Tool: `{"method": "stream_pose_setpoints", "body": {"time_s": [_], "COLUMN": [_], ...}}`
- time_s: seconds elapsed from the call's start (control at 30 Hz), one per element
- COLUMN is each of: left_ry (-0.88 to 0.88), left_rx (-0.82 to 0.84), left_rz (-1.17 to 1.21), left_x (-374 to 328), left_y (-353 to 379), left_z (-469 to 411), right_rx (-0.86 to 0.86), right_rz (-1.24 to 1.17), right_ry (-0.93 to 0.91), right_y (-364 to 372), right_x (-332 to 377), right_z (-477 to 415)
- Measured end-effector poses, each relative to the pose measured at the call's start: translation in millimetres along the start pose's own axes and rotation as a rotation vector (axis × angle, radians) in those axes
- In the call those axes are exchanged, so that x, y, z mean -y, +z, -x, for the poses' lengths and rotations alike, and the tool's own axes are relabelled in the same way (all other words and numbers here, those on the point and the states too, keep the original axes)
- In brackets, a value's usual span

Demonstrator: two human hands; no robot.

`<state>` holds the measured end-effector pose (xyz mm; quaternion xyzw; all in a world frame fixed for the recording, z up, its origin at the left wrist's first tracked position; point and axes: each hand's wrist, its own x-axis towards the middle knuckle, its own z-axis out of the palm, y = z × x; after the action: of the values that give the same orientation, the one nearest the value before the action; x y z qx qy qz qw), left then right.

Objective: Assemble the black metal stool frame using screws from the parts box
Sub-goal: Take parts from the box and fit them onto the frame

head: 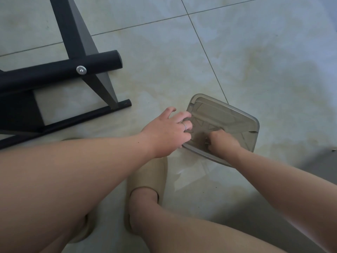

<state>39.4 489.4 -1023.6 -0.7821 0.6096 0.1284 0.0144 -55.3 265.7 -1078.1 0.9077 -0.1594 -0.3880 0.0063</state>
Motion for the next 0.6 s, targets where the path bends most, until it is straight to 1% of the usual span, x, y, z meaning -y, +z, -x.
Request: {"method": "stream_pose_setpoints", "body": {"time_s": [0.13, 0.3, 0.37, 0.5, 0.6], "left_ry": [-0.007, -0.001, -0.017, -0.054, -0.113], "left_rx": [-0.004, 0.015, 0.038, 0.071, 0.087], "left_rz": [-0.003, 0.0, 0.043, 0.093, 0.204], "left_x": [1, 3, 5, 12, 20], "left_y": [0, -2, -6, -35, -74], "left_z": [-2, -4, -3, 4, 18], "right_rx": [-0.009, -0.07, -0.11, -0.241, -0.341], "right_rz": [-0.007, -0.299, -0.377, -0.549, -0.695], "right_ry": [-0.022, 0.049, 0.077, 0.053, 0.011], "right_y": [-5, -16, -26, -68, -119], "right_x": [2, 0, -1, 1, 10], "right_z": [1, 5, 10, 29, 51]}}
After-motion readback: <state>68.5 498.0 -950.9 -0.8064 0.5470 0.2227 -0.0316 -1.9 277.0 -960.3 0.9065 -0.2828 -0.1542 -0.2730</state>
